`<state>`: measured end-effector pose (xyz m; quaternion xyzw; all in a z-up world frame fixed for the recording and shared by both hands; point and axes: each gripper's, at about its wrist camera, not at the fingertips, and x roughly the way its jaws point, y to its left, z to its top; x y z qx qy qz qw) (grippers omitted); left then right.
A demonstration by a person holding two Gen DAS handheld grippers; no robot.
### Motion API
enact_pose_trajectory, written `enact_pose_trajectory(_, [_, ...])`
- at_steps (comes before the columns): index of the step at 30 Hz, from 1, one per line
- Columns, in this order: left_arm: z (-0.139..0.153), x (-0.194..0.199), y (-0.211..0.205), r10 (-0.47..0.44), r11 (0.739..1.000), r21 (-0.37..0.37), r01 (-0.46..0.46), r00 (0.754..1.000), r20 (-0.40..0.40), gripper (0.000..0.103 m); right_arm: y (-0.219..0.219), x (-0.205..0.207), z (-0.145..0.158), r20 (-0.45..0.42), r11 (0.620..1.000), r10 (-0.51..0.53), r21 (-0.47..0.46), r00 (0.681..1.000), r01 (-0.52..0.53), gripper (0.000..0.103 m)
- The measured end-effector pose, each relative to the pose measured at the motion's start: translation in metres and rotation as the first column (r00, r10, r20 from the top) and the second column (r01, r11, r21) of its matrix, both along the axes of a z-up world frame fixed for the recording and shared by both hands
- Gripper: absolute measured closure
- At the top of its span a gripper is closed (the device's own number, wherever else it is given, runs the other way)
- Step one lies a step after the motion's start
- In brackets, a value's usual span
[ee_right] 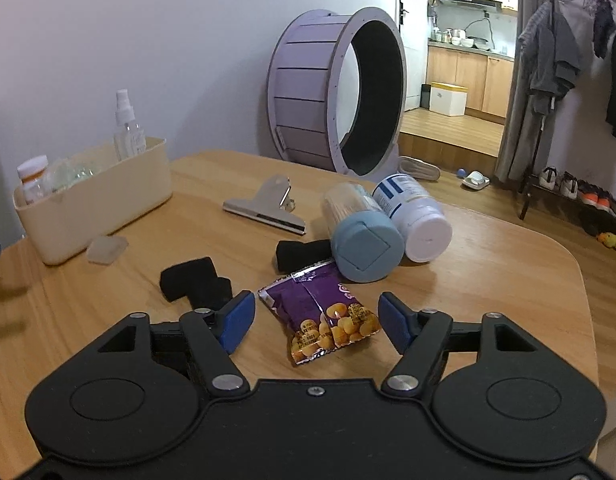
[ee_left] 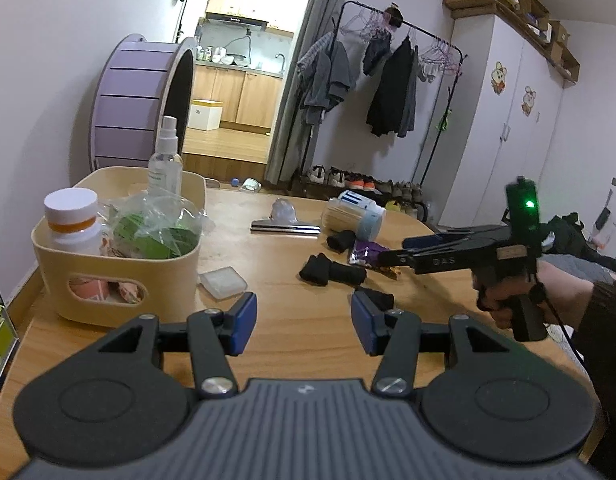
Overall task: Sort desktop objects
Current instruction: 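Grasp the purple snack bag with the right tool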
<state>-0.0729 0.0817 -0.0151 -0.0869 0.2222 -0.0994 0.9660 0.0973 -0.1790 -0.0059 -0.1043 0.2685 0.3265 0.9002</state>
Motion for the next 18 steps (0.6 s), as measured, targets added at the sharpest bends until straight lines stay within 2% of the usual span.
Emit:
enact_pose_trajectory(8, [-0.001,0.000,0.000,0.000,1.000,-0.009,0.000,1.000,-0.006,0.052,0.002,0.013,-0.009,-0.036,1.000,0.003,-0.019,0.999,-0.003,0.037])
enact_pose_trajectory(10, [-0.001,0.000,0.000,0.000,1.000,-0.006,0.000,1.000,-0.005,0.052,0.003,0.012,-0.009,-0.044,1.000,0.012,-0.019,0.999,-0.013,0.045])
enact_pose_trajectory(15, [0.000,-0.001,0.000,0.002,1.000,-0.004,-0.002,1.000,-0.001,0.052,0.001,0.004,-0.007,-0.057,0.999,0.039,-0.021,0.998,-0.040,0.053])
enact_pose_trajectory(16, [0.000,-0.002,0.000,0.004,1.000,-0.003,-0.004,1.000,0.000,0.052,0.001,0.002,-0.006,-0.062,0.999,0.043,-0.019,0.997,-0.044,0.065])
enact_pose_trajectory(18, [0.000,-0.002,0.001,0.009,1.000,-0.002,-0.009,1.000,-0.001,0.052,-0.002,-0.002,-0.003,-0.070,0.999,0.048,-0.013,0.996,-0.049,0.066])
